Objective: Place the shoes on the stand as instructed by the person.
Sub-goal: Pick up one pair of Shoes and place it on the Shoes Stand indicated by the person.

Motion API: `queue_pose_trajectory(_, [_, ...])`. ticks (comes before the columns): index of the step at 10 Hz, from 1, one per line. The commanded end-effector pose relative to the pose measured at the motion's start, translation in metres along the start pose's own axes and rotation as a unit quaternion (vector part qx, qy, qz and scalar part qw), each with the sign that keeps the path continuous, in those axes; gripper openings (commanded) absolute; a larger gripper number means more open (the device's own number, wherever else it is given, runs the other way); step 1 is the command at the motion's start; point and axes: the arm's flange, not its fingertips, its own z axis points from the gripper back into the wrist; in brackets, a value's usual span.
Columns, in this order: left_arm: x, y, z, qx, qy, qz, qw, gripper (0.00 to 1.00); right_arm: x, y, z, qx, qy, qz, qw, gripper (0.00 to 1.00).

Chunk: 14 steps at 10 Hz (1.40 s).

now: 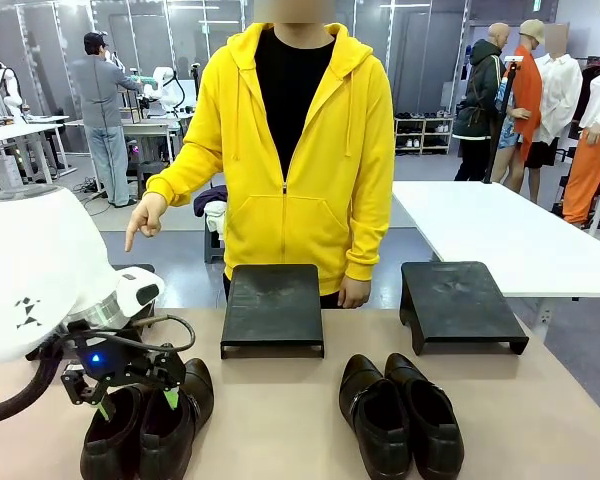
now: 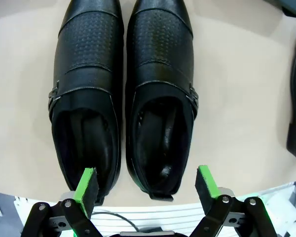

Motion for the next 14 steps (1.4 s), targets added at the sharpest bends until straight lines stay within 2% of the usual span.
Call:
queue_pose_trajectory(1, [-0.042, 0.039, -0.039, 0.017, -0.010, 0.009, 1.000, 1.00, 0.000, 0.001, 0.001, 0.006, -0.003, 0.004, 1.000, 1.00])
queue_pose_trajectory(2, [-0.044, 0.043, -0.047, 0.032, -0.014, 0.000, 0.999, 1.00, 0.000, 0.001, 0.001, 0.006, -0.003, 0.004, 1.000, 1.00])
queue_pose_trajectory(5, [-0.049, 0.055, -0.065, 0.014, -0.004, 0.023, 1.000, 1.00, 0.000, 0.001, 0.001, 0.006, -0.003, 0.004, 1.000, 1.00])
queue_pose_trajectory(6, [-0.050, 0.059, -0.068, 0.009, -0.006, 0.016, 1.000, 0.77, 0.000, 0.001, 0.001, 0.006, -0.003, 0.004, 1.000, 1.00])
queue_pose_trajectory(7, [-0.049, 0.062, -0.071, 0.014, -0.009, 0.014, 1.000, 0.49, 0.000, 0.001, 0.001, 0.006, -0.003, 0.004, 1.000, 1.00])
queue_pose_trajectory(8, [-0.049, 0.066, -0.075, 0.026, -0.013, 0.014, 0.999, 0.40, 0.000, 0.001, 0.001, 0.006, -0.003, 0.004, 1.000, 1.00])
queue_pose_trajectory(9, [-0.051, 0.067, -0.077, 0.020, -0.008, 0.014, 1.000, 0.00, 0.000, 0.001, 0.001, 0.006, -0.003, 0.004, 1.000, 1.00])
queue_pose_trajectory(12, [-0.056, 0.067, -0.077, 0.014, -0.007, 0.009, 1.000, 0.02, 0.000, 0.001, 0.001, 0.006, -0.003, 0.004, 1.000, 1.00])
queue_pose_trajectory(14, [-0.054, 0.068, -0.077, 0.012, -0.003, 0.019, 1.000, 0.00, 0.000, 0.001, 0.001, 0.006, -0.003, 0.004, 1.000, 1.00])
